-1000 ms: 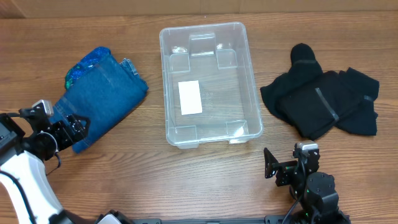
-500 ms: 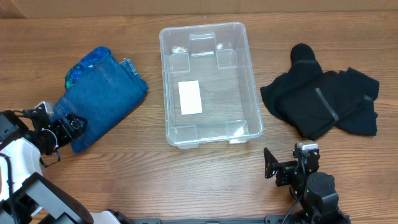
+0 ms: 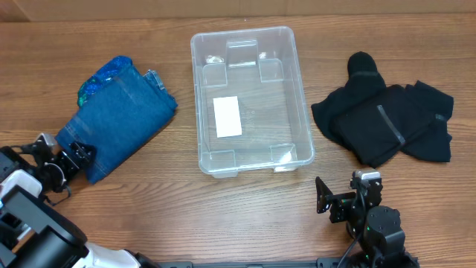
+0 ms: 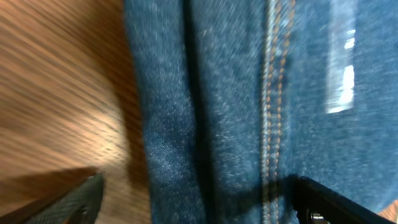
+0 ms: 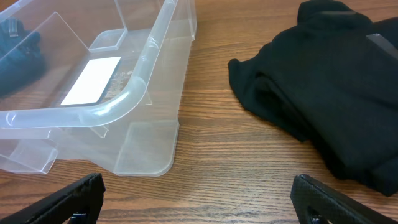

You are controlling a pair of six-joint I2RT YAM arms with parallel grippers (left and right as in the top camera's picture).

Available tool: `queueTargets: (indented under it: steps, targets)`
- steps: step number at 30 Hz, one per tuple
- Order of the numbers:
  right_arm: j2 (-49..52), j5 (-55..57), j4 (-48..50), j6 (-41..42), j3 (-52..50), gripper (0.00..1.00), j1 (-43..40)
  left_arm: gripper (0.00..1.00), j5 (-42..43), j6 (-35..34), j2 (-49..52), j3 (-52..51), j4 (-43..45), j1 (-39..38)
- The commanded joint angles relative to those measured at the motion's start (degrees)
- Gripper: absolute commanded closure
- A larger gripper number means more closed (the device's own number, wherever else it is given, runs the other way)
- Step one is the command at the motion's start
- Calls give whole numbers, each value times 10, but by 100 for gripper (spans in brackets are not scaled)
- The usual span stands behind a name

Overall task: Pack container
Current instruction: 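Reach the left gripper to the folded blue denim and grasp it, then lift the denim with the left gripper and lower it into the bin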

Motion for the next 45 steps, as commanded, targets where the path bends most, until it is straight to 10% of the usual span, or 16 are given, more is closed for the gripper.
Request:
queueTargets:
  steps: [1,10,14,15,25,45]
  targets:
    - [-7,5,2,-4,-10,0,-2,0,25,-9,32,-9,15,-17]
    - [-7,5,2,-4,-10,0,-2,2,43,-15,84,-9,75,-92]
    - [-7,5,2,-4,-10,0,-2,90,31,-64,111,-9,104,-107]
    - [-7,5,2,-4,-10,0,-2,96,32,-73,116,-9,106,-107]
    - [-7,5,2,-4,-10,0,-2,96,146,-75,57,8,41,-94]
    - [-7,5,2,-4,-10,0,-2,96,163,-258,-371,29,-28,-91]
